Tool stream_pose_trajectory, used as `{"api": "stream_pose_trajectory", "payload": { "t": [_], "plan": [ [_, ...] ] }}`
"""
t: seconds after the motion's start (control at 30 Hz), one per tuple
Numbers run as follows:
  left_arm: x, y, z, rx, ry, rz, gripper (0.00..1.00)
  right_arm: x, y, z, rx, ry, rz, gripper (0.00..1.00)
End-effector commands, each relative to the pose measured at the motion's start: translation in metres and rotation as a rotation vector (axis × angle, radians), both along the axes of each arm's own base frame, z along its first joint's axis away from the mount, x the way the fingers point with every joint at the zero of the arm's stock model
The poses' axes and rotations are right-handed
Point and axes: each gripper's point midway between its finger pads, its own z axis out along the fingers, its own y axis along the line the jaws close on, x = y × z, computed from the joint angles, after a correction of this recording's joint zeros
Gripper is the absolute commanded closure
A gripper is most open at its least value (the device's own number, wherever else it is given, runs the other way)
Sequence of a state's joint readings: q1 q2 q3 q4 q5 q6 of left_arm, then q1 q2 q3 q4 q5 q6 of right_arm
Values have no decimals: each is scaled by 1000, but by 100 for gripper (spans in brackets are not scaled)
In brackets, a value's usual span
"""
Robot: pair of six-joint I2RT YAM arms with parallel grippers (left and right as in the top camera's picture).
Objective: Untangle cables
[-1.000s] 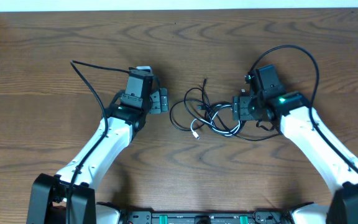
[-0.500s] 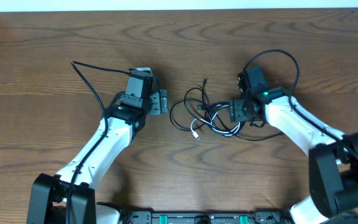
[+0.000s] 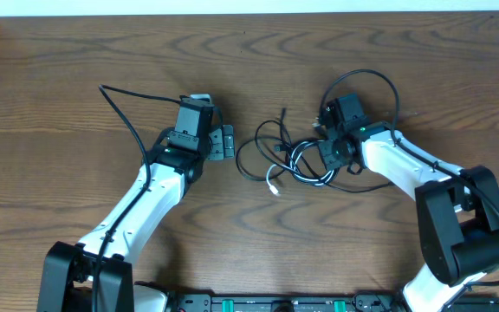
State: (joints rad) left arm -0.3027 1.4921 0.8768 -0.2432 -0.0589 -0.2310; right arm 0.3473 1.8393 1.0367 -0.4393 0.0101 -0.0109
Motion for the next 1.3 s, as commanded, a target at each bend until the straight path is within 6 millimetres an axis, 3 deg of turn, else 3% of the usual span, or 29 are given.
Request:
{"api": "stream_pose_trajectory", "payload": {
  "t": [0.0, 0.1, 0.27, 0.37, 0.4, 0.5, 0.53, 0.6, 0.63, 0.7, 0.8, 0.83, 0.87, 0.9, 1.27],
  "plan": [
    [4, 3, 10, 9, -27, 5, 4, 13, 14, -4, -17, -81, 244, 99],
    [4, 3, 10, 9, -27, 5, 4, 34, 21, 8, -23, -188, 312, 96],
    [4, 3, 10, 9, -27, 5, 4, 49, 26, 37, -8, -237, 290, 65],
    [4, 3, 10, 9, -27, 5, 4, 53, 27, 72, 46, -256, 188, 36],
    [4, 3, 10, 9, -27, 5, 4, 53, 28, 91, 86, -270, 130, 29],
    [4, 3, 10, 9, -27, 5, 4, 44, 30, 119, 212, -254, -56, 35],
    [4, 3, 10, 9, -27, 5, 4, 38, 32, 122, 263, -222, -123, 44],
    [4, 3, 10, 9, -27, 5, 4, 20, 36, 118, 360, -103, -294, 53],
    [4, 3, 10, 9, -27, 5, 4, 3, 38, 106, 393, 11, -430, 53],
    [4, 3, 10, 9, -27, 5, 4, -14, 41, 90, 385, 110, -530, 51],
    [4, 3, 10, 9, -27, 5, 4, -30, 48, 70, 351, 202, -598, 30],
    [4, 3, 10, 9, -27, 5, 4, -34, 50, 65, 342, 223, -624, 11],
    [4, 3, 10, 9, -27, 5, 4, -39, 51, 59, 333, 253, -676, 1],
    [4, 3, 10, 9, -27, 5, 4, -47, 51, 49, 317, 300, -785, 1],
    [4, 3, 10, 9, -27, 5, 4, -37, 20, 29, 241, 201, -1189, 1]
  ]
}}
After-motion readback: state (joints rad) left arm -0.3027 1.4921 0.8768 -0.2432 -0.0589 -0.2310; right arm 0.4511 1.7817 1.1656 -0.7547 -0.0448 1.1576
